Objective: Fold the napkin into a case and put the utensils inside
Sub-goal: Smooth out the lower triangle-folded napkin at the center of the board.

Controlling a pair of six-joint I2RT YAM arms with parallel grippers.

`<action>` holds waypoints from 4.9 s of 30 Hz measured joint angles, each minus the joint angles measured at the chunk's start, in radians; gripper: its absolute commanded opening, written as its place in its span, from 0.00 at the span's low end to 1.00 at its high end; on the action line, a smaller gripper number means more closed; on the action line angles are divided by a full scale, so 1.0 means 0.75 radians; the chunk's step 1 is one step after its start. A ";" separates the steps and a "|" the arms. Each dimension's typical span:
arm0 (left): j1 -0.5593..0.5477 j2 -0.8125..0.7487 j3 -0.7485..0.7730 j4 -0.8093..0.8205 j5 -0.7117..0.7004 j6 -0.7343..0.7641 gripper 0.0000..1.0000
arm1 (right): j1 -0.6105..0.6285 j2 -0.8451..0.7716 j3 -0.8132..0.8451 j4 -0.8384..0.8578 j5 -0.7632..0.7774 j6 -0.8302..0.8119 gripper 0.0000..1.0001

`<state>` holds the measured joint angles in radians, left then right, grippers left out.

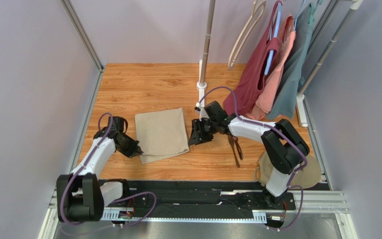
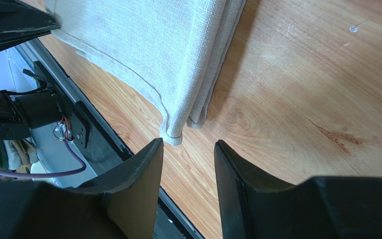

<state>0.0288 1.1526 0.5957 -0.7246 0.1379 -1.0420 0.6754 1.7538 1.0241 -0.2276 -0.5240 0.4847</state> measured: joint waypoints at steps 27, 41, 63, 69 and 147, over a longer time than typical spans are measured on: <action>-0.027 -0.050 -0.024 -0.101 0.159 0.087 0.55 | 0.000 0.000 0.008 -0.014 0.013 -0.006 0.51; 0.092 0.200 0.592 -0.154 0.003 0.485 0.50 | -0.052 0.097 0.409 -0.128 0.099 -0.055 0.60; 0.242 0.748 0.716 0.086 0.284 0.899 0.50 | -0.092 0.210 0.516 -0.135 0.057 -0.065 0.61; 0.242 0.749 0.707 0.092 0.274 0.899 0.52 | -0.092 0.210 0.509 -0.134 0.057 -0.070 0.60; 0.184 0.842 0.905 0.004 0.198 0.757 0.06 | 0.056 0.388 0.286 0.043 -0.157 0.006 0.15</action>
<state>0.1669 1.7840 1.2747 -0.7219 0.2867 -0.4744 0.7177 2.0445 1.2385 -0.1955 -0.6418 0.4889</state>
